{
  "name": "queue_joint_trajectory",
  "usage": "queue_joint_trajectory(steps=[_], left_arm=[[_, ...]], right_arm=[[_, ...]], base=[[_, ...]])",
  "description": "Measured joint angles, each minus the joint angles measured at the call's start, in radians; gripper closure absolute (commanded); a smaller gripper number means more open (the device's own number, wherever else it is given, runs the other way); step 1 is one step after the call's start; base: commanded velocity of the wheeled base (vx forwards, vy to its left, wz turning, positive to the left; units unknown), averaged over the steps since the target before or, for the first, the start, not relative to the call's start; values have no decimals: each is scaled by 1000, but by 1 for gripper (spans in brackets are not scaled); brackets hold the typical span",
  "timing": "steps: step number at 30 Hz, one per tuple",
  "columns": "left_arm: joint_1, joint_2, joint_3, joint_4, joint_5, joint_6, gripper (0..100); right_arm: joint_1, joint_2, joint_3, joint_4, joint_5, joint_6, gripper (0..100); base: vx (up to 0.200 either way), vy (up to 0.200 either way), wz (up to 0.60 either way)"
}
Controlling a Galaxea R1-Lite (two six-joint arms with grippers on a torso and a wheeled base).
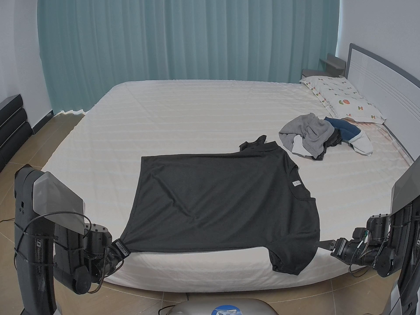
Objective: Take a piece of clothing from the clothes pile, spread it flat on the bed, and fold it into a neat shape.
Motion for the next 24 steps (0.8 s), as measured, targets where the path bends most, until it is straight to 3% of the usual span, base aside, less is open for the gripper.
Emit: queue_joint_trajectory(steps=[19,20,24], left_arm=[[11,17,9,-21,-13,-3,100],[11,18,8,-21,-13,-3,100],[12,18,6,-21,-13,-4,100]], right_arm=[[61,75,-180,0,-5,4,0],[62,82,-183,0,-6,-1,100],[60,97,-185,0,-9,-6,100]], base=[[0,0,0],[0,0,0],[0,0,0]])
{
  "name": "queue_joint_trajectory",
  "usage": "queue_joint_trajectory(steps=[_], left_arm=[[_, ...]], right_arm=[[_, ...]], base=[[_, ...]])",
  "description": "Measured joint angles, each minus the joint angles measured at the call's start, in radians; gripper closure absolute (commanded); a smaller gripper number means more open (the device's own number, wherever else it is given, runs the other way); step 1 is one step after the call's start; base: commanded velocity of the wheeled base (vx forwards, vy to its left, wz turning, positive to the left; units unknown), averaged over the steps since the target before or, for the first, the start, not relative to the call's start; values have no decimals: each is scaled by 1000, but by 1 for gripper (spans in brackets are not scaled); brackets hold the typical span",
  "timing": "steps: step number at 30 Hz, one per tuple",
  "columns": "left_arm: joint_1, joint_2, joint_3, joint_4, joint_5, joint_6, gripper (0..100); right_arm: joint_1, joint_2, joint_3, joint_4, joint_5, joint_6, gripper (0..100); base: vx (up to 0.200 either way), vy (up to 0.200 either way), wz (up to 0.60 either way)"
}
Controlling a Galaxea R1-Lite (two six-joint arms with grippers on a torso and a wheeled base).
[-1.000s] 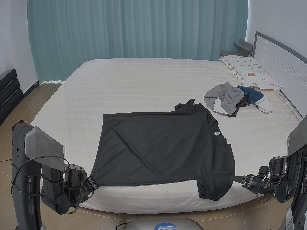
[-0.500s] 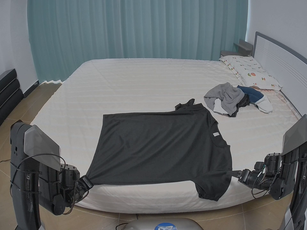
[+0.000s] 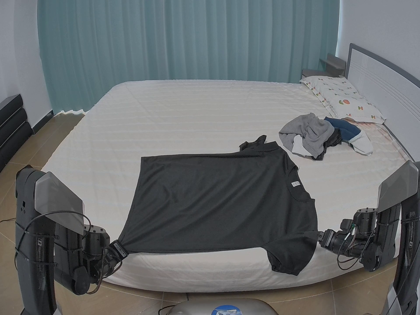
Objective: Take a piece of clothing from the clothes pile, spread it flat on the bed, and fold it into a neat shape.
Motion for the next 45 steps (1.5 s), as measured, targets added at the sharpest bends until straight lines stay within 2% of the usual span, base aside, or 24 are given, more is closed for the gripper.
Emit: queue_joint_trajectory(steps=[14,23,32,36,45], left_arm=[[0,1,-1,0,0,0,100],[9,3,2,0,1,2,100],[30,0,7,0,-11,23,100],[41,0,27,0,-20,47,100],[37,7,47,0,-29,73,100]], right_arm=[[-62,-8,71,-1,9,-59,100],[-96,-34,166,-1,47,-187,100],[-145,-60,198,-1,57,-228,100],[-146,-57,219,-1,94,-302,100],[-146,-29,223,0,109,-310,100]], base=[[0,0,0],[0,0,0],[0,0,0],[0,0,0],[0,0,0]])
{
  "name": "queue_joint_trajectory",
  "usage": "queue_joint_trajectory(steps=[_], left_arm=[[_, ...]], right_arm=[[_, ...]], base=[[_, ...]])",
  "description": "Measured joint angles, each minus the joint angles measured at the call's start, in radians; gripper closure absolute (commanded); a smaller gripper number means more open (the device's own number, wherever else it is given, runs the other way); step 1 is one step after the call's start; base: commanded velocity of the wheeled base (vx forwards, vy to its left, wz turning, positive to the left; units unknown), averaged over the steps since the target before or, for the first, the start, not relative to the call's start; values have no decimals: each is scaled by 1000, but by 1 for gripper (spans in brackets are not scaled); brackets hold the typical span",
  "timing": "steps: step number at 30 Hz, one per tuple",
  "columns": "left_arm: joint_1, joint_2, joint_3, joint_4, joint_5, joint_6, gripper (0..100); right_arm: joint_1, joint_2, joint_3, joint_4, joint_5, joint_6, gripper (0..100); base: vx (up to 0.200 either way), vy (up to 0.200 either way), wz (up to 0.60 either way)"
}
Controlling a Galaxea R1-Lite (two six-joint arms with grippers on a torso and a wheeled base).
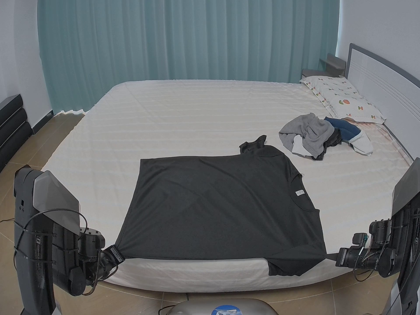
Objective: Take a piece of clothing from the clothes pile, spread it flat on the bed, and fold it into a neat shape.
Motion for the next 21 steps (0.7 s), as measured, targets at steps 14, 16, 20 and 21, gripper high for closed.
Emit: queue_joint_trajectory(steps=[14,16,20,21], left_arm=[[-2,7,-11,0,0,7,100],[-2,7,-13,0,0,7,100],[-2,8,-15,0,0,7,100],[-2,9,-15,0,0,7,100]], right_arm=[[3,25,-67,0,5,13,100],[3,26,-71,0,6,13,0],[3,27,-75,0,17,14,0],[2,27,-76,0,24,14,0]], base=[[0,0,0],[0,0,0],[0,0,0],[0,0,0]])
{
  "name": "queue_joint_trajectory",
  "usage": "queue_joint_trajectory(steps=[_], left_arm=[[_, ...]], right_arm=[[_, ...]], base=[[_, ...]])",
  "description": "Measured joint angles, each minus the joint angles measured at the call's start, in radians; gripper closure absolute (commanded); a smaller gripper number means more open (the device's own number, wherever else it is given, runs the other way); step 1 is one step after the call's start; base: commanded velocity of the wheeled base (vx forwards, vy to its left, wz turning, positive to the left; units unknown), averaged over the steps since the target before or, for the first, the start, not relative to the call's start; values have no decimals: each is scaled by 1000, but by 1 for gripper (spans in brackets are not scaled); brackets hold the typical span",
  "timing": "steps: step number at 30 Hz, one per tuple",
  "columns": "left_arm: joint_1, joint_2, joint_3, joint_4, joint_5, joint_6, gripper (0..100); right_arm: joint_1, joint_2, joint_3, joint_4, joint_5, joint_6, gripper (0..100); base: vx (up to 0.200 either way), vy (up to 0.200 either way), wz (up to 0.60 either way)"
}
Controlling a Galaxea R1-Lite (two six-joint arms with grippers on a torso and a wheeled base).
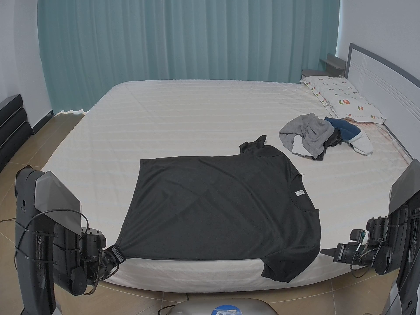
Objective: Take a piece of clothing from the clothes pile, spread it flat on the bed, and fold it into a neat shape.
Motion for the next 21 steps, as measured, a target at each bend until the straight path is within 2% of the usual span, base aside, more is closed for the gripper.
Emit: queue_joint_trajectory(steps=[8,11,16,21], left_arm=[[0,0,0,0,0,-1,100],[0,0,0,0,0,-2,100],[1,0,0,0,0,-4,100],[1,0,0,0,-2,-6,100]], right_arm=[[1,0,-25,0,25,59,0],[4,-5,-56,0,25,121,0],[11,-31,-98,0,20,279,0],[49,-44,-142,0,0,319,0]], base=[[0,0,0],[0,0,0],[0,0,0],[0,0,0]])
